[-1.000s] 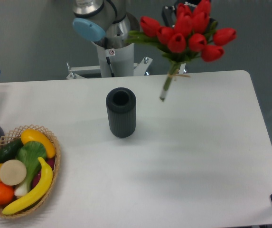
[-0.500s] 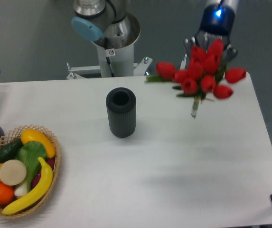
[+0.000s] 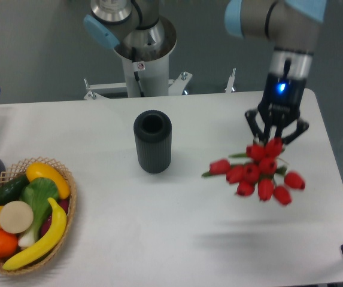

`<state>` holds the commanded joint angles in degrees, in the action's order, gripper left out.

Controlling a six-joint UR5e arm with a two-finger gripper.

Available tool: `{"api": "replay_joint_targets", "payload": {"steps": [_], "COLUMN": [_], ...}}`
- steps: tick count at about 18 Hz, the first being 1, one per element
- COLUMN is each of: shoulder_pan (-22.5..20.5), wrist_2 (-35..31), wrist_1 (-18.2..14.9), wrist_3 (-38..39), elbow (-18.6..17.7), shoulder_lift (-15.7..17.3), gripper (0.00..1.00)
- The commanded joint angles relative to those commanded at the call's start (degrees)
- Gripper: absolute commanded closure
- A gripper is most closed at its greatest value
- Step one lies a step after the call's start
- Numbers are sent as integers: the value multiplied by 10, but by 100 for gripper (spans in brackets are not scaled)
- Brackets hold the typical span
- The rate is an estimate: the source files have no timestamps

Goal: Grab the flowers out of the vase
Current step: 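Carry the tulips away from the vase and lower them over the table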

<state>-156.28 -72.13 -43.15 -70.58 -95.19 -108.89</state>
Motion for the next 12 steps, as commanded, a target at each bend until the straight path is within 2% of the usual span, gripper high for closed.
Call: {"api": "replay_joint_targets", "payload": {"steps": [4,9,12], "shoulder_pan": [46,61,61], "wrist_2": [-108,-153,-165], "wrist_1": [-9,-34,-48], "wrist_3": [-1,-7,-8], "elbow": [42,100,120], "shoulder_lift": [-48,-106,-121], "gripper": [89,89,89]}}
